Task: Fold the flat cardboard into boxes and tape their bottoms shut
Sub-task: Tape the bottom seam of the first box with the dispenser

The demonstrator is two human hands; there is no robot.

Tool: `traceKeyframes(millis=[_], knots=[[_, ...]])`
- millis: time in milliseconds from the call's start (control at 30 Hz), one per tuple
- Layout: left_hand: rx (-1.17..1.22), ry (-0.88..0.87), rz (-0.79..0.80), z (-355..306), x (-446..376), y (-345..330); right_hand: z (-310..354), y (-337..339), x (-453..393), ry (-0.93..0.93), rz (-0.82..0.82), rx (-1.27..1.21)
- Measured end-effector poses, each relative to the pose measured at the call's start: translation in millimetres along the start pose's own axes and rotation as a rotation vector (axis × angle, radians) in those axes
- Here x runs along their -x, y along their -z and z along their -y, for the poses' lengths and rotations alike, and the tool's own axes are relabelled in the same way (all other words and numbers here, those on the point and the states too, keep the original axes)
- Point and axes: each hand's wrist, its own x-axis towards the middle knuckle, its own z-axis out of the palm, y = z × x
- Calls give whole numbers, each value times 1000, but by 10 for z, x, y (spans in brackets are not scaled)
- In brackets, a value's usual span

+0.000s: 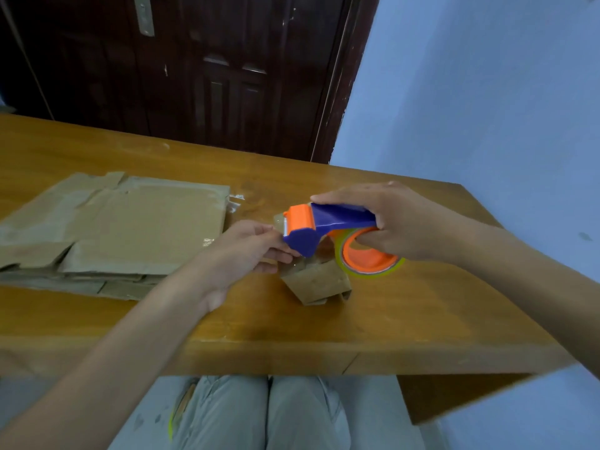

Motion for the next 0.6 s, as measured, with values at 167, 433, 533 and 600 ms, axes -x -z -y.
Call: traceKeyframes(millis=[167, 433, 533, 600], knots=[[-78, -67, 33, -67, -94, -182, -148, 7, 210, -78, -22, -85], [-234, -97, 37, -193, -266, -562, -447, -211, 612, -165, -77, -188], [-311, -107, 45, -208, -325, -696, -578, -313, 752, -208, -83, -216], [-343, -109, 55, -204, -366, -743, -603, -373, 824, -206, -101, -233]])
